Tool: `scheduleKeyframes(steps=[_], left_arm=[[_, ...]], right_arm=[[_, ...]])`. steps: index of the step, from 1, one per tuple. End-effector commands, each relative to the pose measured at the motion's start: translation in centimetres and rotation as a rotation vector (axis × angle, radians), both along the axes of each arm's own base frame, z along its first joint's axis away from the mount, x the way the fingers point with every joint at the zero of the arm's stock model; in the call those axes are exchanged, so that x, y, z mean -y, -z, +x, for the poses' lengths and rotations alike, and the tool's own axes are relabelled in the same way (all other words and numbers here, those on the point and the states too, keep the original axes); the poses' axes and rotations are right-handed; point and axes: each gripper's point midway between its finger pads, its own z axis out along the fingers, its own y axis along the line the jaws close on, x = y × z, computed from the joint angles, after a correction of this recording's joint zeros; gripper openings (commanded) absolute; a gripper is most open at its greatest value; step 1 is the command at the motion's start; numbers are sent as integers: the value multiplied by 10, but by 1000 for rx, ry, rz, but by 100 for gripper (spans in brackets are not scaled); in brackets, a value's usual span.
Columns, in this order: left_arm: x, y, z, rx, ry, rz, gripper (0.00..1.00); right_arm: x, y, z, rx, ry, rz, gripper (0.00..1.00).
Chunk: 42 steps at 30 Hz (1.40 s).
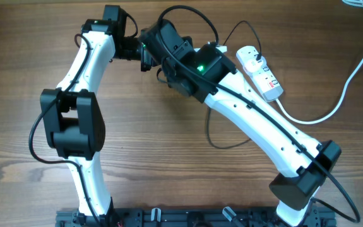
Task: Plug charger to phone and switch on socket
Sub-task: 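Grasp the USB-C plug with the right gripper and lift it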
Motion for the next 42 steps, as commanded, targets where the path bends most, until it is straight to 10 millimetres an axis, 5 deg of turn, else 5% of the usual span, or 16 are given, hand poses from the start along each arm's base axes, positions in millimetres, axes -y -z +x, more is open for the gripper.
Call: scheduleKeyframes(steps=[1, 23, 25, 27, 28, 31, 32, 36, 38, 42], left_arm=[[-1, -22, -5, 49, 2, -28, 27], [-1, -22, -5, 49, 2, -28, 13], [-1, -22, -5, 49, 2, -28, 6], [-1, -22, -5, 49, 2, -28, 4], [-1, -22, -5, 49, 2, -28, 4], [-1, -22, -4, 56, 2, -28, 4], [-1, -22, -3, 69, 2, -30, 4], [0, -10, 15, 345, -17, 39, 4], [-2, 7, 22, 420, -31, 137, 4], [-12, 7, 27, 588, -48, 252, 4]], right_arm=[[1, -16, 1, 2, -6, 68, 4], [-4, -16, 2, -13, -25, 107, 5], [-4, -16, 2, -14, -30, 106, 21], [-4, -16, 2, -8, -52, 87, 65], [-5, -17, 3, 0, -71, 74, 80], [0, -30, 1, 44, -145, 14, 93], [4, -38, 1, 76, -184, -29, 99], [34, -108, -6, 346, -566, -469, 100], [58, -121, -16, 368, -696, -625, 100], [148, -83, -31, 74, -740, -776, 100]])
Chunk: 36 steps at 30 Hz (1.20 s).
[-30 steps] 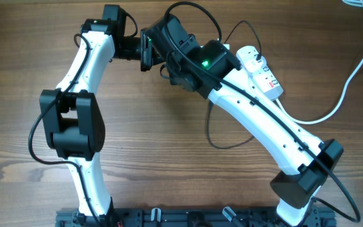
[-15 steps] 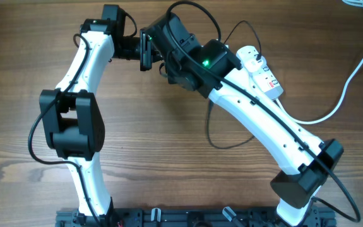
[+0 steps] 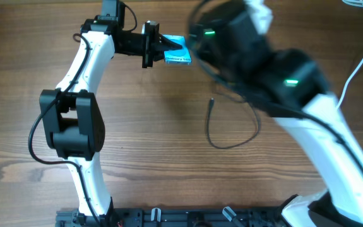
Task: Plug charger to phone and switch on socket
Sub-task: 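Grasp the USB-C plug with the right gripper and lift it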
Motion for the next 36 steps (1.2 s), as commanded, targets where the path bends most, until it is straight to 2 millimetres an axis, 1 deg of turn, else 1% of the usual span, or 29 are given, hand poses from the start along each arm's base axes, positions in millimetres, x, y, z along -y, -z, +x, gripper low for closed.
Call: scheduleKeyframes(steps=[1, 2, 3, 4, 5, 6, 7, 8, 9, 10, 11, 12, 13, 14, 15, 16, 17, 20, 21, 23, 27, 29, 31, 33, 36], left_arm=[[-17, -24, 2, 245, -42, 146, 4], [-28, -30, 4, 287, -86, 240, 4], [-40, -35, 4, 318, -130, 334, 4], [-65, -37, 5, 340, -209, 502, 4], [-85, -36, 3, 342, -269, 631, 4], [-116, -33, -2, 306, -354, 807, 4], [-134, -31, -7, 275, -400, 906, 4], [-158, -27, -18, 225, -451, 1043, 4], [-174, -23, -29, 179, -471, 1142, 4], [-181, -19, -40, 142, -455, 1191, 4], [-184, -15, -46, 118, -439, 1209, 4], [-185, -12, -48, 110, -432, 1221, 4], [-188, -11, -49, 105, -433, 1240, 4], [-191, -11, -49, 105, -437, 1256, 4], [-192, -11, -49, 105, -438, 1260, 4], [-192, -10, -50, 104, -436, 1261, 4], [-192, -10, -50, 103, -436, 1261, 4], [-191, -11, -50, 106, -435, 1260, 4], [-190, -11, -49, 108, -434, 1259, 4], [-189, -11, -48, 114, -435, 1258, 4], [-188, -11, -47, 117, -439, 1255, 4], [-186, -12, -46, 125, -439, 1254, 4], [-183, -13, -44, 136, -438, 1250, 4], [-183, -13, -44, 138, -437, 1250, 4], [-183, -13, -44, 138, -437, 1250, 4]], right_arm=[[63, 37, -2, -178, -78, -261, 100], [76, 51, -5, -250, -97, -294, 100], [87, 67, -7, -324, -81, -299, 100], [90, 82, -8, -388, -85, -280, 100], [87, 96, -10, -438, -103, -257, 100], [80, 113, -14, -495, -145, -242, 99], [75, 125, -17, -531, -164, -233, 100], [67, 145, -21, -580, -192, -221, 100], [58, 165, -23, -611, -229, -219, 99], [44, 192, -27, -641, -293, -214, 95], [33, 213, -30, -656, -334, -204, 90], [27, 235, -33, -670, -347, -209, 86], [24, 249, -32, -673, -348, -210, 80], [22, 265, -30, -674, -333, -200, 71], [21, 280, -27, -684, -311, -191, 64], [19, 296, -25, -700, -309, -193, 64], [18, 305, -26, -722, -312, -195, 63], [18, 343, -29, -815, -314, -215, 59], [17, 352, -29, -828, -315, -217, 57], [15, 358, -25, -821, -315, -214, 54], [9, 360, -12, -769, -315, -197, 52], [7, 366, -14, -780, -319, -214, 49], [5, 374, -18, -795, -308, -235, 49], [4, 376, -18, -795, -305, -238, 47], [10, 380, -19, -801, -302, -274, 47]])
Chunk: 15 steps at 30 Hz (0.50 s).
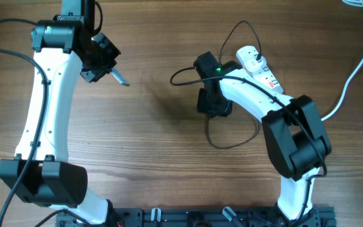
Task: Plug charger to phone and switch on socket
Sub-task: 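Grasp the USB-C plug with the right gripper and lift it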
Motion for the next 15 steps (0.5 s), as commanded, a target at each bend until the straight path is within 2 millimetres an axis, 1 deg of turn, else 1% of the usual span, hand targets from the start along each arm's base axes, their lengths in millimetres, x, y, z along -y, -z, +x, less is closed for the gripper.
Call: scheduleKeyframes(steps=[1, 6, 8, 14, 15], left_arm=[[-1, 0, 2, 5, -17, 6, 4], [-1, 0, 2, 8, -17, 6, 4], [-1, 0, 3, 11, -17, 6, 4], [-1, -1, 3, 12, -17, 6, 4], [-1, -1, 3, 13, -17, 6, 4]], right_arm=[[9, 12, -1, -12, 3, -55, 47], [7, 14, 2, 0, 4, -51, 47], [8, 15, 0, -8, 4, -55, 43], [9, 29, -5, -46, 15, -63, 43], [9, 31, -6, -52, 14, -66, 41]])
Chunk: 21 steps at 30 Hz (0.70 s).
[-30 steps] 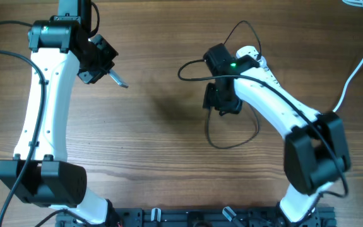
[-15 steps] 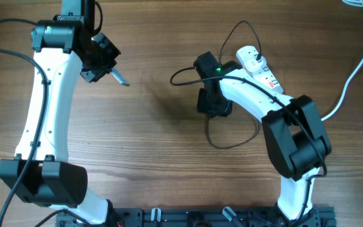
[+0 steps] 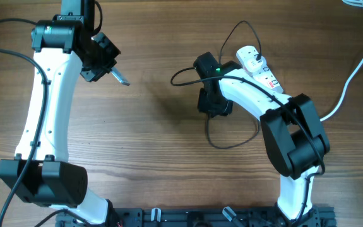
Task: Plug charger to phone and switch on socket
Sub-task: 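Grasp the USB-C plug with the right gripper and lift it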
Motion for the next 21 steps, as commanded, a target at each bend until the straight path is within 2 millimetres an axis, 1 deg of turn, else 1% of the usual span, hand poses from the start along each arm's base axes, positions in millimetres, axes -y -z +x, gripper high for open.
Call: scheduleKeyframes(steps=[1, 3, 4, 8, 11, 14, 18, 21], left_arm=[[-1, 0, 2, 5, -17, 6, 4], [-1, 0, 2, 5, -17, 6, 4], [-1, 0, 2, 6, -17, 6, 4], [-1, 0, 2, 5, -17, 6, 4], [-1, 0, 2, 6, -17, 6, 4], [-1, 0, 2, 7, -17, 6, 4], [1, -1, 5, 19, -14, -2, 4], [1, -2, 6, 23, -15, -2, 4]], right_arm=[[6, 26, -10, -64, 10, -41, 37], [-1, 26, -14, -89, 10, -4, 36], [-3, 25, -15, -94, 6, 8, 33], [-2, 27, -15, -93, -15, 7, 32], [-1, 34, -17, -110, -14, -3, 29], [-3, 34, -20, -122, -12, 11, 26], [-7, 34, -22, -135, -12, 32, 24], [-9, 33, -24, -149, -12, 48, 25]])
